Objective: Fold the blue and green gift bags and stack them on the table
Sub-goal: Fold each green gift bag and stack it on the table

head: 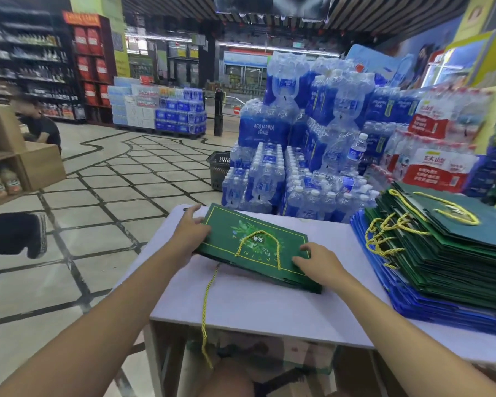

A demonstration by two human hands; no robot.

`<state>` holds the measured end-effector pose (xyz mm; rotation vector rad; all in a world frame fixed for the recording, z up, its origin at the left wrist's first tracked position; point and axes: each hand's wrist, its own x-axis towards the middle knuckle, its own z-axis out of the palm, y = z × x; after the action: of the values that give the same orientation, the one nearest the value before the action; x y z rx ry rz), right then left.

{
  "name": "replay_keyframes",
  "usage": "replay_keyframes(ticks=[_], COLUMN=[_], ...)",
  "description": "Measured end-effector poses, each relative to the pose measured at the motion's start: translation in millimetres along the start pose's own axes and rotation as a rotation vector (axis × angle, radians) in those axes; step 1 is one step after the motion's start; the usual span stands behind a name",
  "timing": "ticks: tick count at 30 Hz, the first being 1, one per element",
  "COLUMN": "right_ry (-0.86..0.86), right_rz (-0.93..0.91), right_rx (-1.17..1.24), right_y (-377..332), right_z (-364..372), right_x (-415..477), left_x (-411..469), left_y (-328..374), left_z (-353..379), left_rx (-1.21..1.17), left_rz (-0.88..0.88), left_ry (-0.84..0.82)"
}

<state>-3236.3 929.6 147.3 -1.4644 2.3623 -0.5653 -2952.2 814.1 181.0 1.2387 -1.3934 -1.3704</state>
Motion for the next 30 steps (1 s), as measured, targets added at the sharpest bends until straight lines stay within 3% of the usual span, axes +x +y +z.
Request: replay_keyframes(ticks=[2, 6, 8, 13, 17, 21, 25, 27, 30], right_ry=[-0.037, -0.019, -0.047, -0.166, -0.245, -0.179, -0.111, -0.06, 0.018], right_rz=[-0.051, -0.193, -0.252, -0.206, -0.025, 0.115, 0.284, 0.304, 0.252], right_rx=[0.059, 0.219, 0.414, 1.073, 1.294, 1.202, 1.074, 0.855, 0.256], right_y=[-13, -50, -75, -127, -114, -62, -3, 26, 59], right_z=[-6, -25, -39, -93, -126, -125, -105, -86, -59], right_x=[-3, -13, -20, -38, -38, -32, -23, -14, -1], left_x=[-5, -3, -8, -25, -39, -39, -16, 0, 20], left_y=[25, 90, 128, 180, 159, 119, 72, 43, 1], left_z=[-6, -26, -28, 21, 88, 145, 133, 115, 86], left_rx=[-0.186, -0.206, -0.202, 0.134, 0.296, 0.413, 0.778, 0.973, 1.141], left_rz=[-0.005, 0.08, 0.133, 0.299, 0.35, 0.405, 0.488, 0.502, 0.455], left_ry=[0.016, 0.056, 0.0, -0.152, -0.245, -0.39, -0.454, -0.424, -0.391])
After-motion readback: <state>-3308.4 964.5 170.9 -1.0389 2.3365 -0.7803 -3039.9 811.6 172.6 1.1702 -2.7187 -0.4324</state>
